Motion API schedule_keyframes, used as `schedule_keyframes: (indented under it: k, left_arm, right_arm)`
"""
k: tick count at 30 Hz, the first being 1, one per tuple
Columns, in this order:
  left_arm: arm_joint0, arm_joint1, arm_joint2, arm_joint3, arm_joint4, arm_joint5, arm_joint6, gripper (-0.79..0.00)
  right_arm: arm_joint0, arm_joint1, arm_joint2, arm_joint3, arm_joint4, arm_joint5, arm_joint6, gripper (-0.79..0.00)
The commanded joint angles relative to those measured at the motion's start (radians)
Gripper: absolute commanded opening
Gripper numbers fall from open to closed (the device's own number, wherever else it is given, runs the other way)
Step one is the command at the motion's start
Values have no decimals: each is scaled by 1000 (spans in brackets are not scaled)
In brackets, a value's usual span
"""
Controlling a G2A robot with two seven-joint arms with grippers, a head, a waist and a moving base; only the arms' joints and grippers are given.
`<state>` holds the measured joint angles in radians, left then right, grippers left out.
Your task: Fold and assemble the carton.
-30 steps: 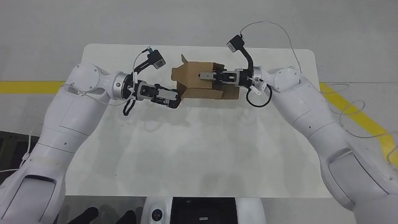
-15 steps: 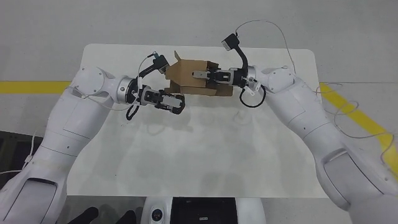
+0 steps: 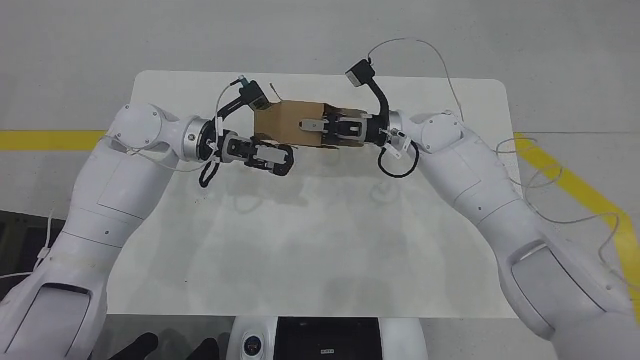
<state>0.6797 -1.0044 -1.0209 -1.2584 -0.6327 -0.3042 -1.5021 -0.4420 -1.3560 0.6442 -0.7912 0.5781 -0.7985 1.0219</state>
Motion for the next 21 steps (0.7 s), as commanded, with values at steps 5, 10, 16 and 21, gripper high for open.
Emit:
schedule_keyframes:
  k: [5,10,16,21]
  left_arm:
    - [-5,-1,-8,10,-4,-1,-2,0]
    - [-5,-1,-12,13,-5,-1,-7,0]
    - [-1,-2,-15,14,-6,0,-11,0]
    - [6,-1,-19,14,-2,1,-15,0]
  right_arm:
    - [-3,-12,7,15,-5,-10,-10,-785]
    - [-4,-20,18,32,-15,-18,-24,-785]
    - [-10,-23,42,52,-15,-34,-41,-785]
    - [-12,-14,75,67,-24,-40,-40,-785]
